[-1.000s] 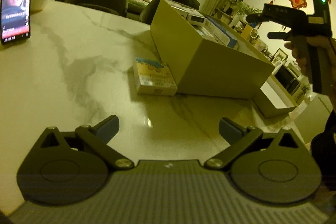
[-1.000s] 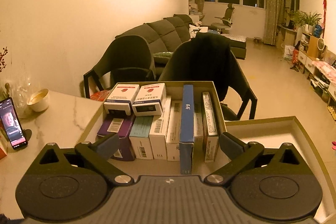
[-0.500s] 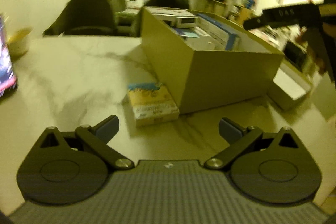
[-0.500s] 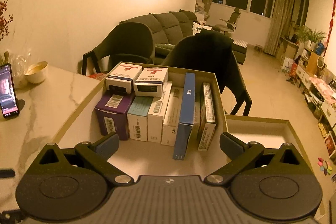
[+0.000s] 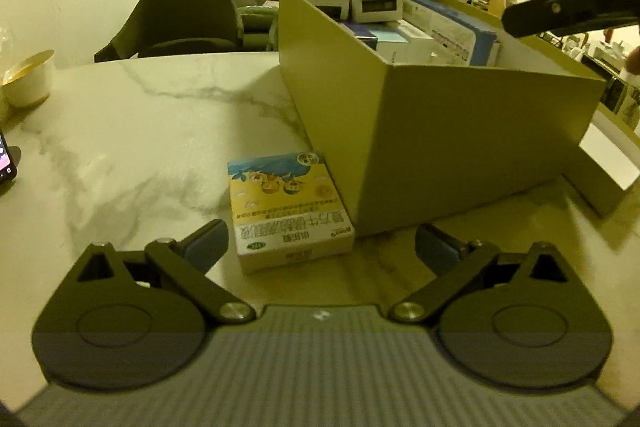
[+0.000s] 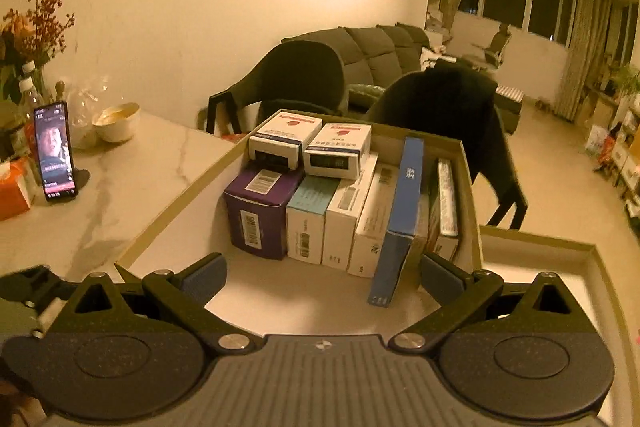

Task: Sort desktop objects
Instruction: 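Move the left tool down toward the small yellow-white medicine box, then close the left gripper around the yellow-white medicine box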

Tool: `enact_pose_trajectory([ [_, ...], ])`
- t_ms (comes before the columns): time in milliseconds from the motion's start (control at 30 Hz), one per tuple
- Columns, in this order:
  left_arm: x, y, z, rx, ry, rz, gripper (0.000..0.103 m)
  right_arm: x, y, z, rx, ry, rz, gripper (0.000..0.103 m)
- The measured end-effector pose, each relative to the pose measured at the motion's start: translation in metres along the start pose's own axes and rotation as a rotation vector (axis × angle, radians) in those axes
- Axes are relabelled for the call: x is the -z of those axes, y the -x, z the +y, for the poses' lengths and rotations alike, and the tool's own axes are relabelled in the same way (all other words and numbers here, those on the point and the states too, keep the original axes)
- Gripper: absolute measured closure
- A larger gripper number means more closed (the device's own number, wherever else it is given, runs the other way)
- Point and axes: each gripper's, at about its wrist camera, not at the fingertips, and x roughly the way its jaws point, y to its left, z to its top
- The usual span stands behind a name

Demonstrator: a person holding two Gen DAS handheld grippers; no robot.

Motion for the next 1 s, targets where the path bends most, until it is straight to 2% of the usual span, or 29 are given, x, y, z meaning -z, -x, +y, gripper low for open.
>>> enact_pose_trajectory([
  [133,0.0,-0.004,0.001,-0.016,-0.002,-0.004,0.011,0.002,-0.003,-0.003,0.001,-0.004,0.007,0.001],
  [300,0.004,-0.004,0.013,-0.006,0.013,-0.002,0.03,0.003,-0.007,-0.009,0.037,-0.022,0.016,0.001],
  [367,0.007,-0.002,0.018,0.007,0.014,-0.001,0.033,0.003,-0.007,-0.011,0.04,-0.024,0.015,0.001],
  [667,0.02,0.022,0.029,0.007,-0.008,0.021,0.032,0.004,-0.006,-0.02,0.06,-0.046,0.01,0.001],
  [733,0.022,0.025,0.032,0.019,-0.002,0.028,0.03,0.004,-0.006,-0.022,0.066,-0.052,0.008,0.001],
  [767,0.022,0.026,0.034,0.028,0.008,0.029,0.024,0.004,-0.007,-0.023,0.069,-0.056,0.009,0.001],
  [800,0.022,0.025,0.035,0.033,0.019,0.027,0.02,0.004,-0.008,-0.025,0.072,-0.06,0.011,0.001],
  [1000,0.013,0.007,0.035,0.044,0.001,0.05,0.02,0.006,-0.016,-0.033,0.113,-0.083,0.036,0.001],
])
